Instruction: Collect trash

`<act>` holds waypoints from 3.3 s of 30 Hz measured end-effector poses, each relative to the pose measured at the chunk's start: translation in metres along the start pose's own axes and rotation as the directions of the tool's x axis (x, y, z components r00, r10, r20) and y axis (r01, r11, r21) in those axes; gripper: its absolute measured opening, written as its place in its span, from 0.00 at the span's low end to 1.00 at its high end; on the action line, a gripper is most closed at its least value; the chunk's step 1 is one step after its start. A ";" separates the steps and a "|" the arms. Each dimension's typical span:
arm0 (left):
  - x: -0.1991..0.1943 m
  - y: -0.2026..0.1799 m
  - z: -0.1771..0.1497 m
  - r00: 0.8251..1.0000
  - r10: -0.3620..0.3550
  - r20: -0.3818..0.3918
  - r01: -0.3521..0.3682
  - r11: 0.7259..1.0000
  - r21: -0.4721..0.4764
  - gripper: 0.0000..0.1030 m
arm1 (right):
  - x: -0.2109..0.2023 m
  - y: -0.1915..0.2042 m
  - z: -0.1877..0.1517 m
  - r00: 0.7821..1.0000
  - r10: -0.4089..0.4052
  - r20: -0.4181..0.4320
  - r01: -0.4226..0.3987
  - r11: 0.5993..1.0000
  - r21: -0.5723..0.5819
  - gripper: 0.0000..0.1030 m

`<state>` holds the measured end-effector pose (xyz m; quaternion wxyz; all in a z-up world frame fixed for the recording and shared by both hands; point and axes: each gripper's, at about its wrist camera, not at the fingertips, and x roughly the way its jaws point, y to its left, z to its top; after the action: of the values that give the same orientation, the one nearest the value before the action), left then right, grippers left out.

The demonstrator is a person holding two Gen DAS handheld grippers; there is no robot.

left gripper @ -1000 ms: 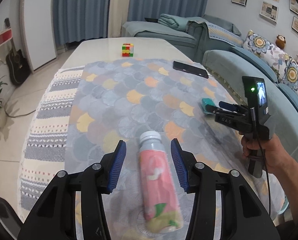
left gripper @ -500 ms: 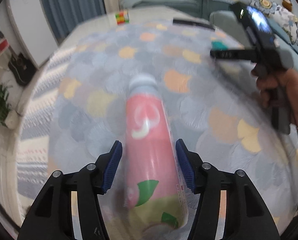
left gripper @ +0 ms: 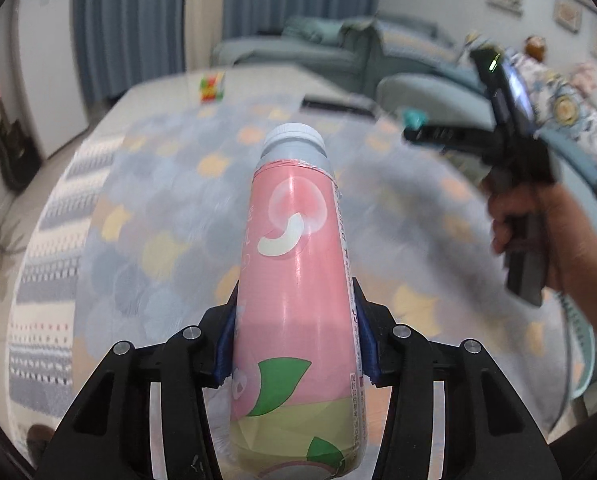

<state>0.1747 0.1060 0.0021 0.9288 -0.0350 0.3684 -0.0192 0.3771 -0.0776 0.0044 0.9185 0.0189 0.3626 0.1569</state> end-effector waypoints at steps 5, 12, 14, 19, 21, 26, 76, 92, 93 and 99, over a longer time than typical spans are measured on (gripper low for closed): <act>-0.021 -0.012 0.003 0.993 -0.066 0.094 0.064 0.998 0.024 0.45 | -0.053 -0.012 -0.002 0.997 0.002 0.072 -0.002 1.000 0.003 0.34; -0.031 -0.019 0.004 0.989 -0.110 0.098 0.110 0.994 0.008 0.45 | -0.131 -0.039 -0.011 0.986 0.002 0.165 -0.006 1.000 0.020 0.34; -0.036 -0.024 0.001 0.988 -0.117 0.104 0.116 0.993 0.020 0.45 | -0.158 -0.050 -0.021 0.983 0.007 0.184 -0.013 0.999 0.034 0.34; -0.048 -0.041 -0.004 0.984 -0.138 0.114 0.133 0.990 0.052 0.45 | -0.223 -0.070 -0.052 0.970 -0.012 0.245 -0.006 0.998 0.069 0.34; -0.052 -0.047 -0.006 0.983 -0.139 0.120 0.132 0.989 0.068 0.45 | -0.249 -0.075 -0.070 0.962 -0.025 0.273 0.006 0.997 0.071 0.34; -0.068 -0.067 -0.012 0.976 -0.165 0.139 0.149 0.982 0.116 0.45 | -0.309 -0.088 -0.113 0.941 -0.049 0.336 0.020 0.996 0.089 0.34; -0.056 -0.331 -0.060 0.854 -0.509 -0.105 0.507 0.772 0.383 0.92 | -0.398 -0.269 -0.235 0.914 -0.374 0.160 0.255 0.834 0.490 0.62; -0.109 -0.248 -0.102 0.922 -0.382 0.054 0.325 0.844 0.427 0.92 | -0.397 -0.205 -0.264 0.857 -0.504 0.103 0.403 0.783 0.474 0.72; -0.109 -0.247 -0.101 0.924 -0.377 0.060 0.318 0.848 0.425 0.92 | -0.397 -0.202 -0.265 0.853 -0.511 0.105 0.411 0.783 0.467 0.72; -0.103 -0.240 -0.098 0.943 -0.328 0.062 0.278 0.874 0.397 0.92 | -0.394 -0.186 -0.269 0.823 -0.558 0.104 0.463 0.767 0.444 0.72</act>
<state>0.0302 -0.1322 0.0208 0.9246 0.0886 0.2873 -0.2341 -0.0235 -0.3940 0.0384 0.9378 0.1238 0.2690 -0.1810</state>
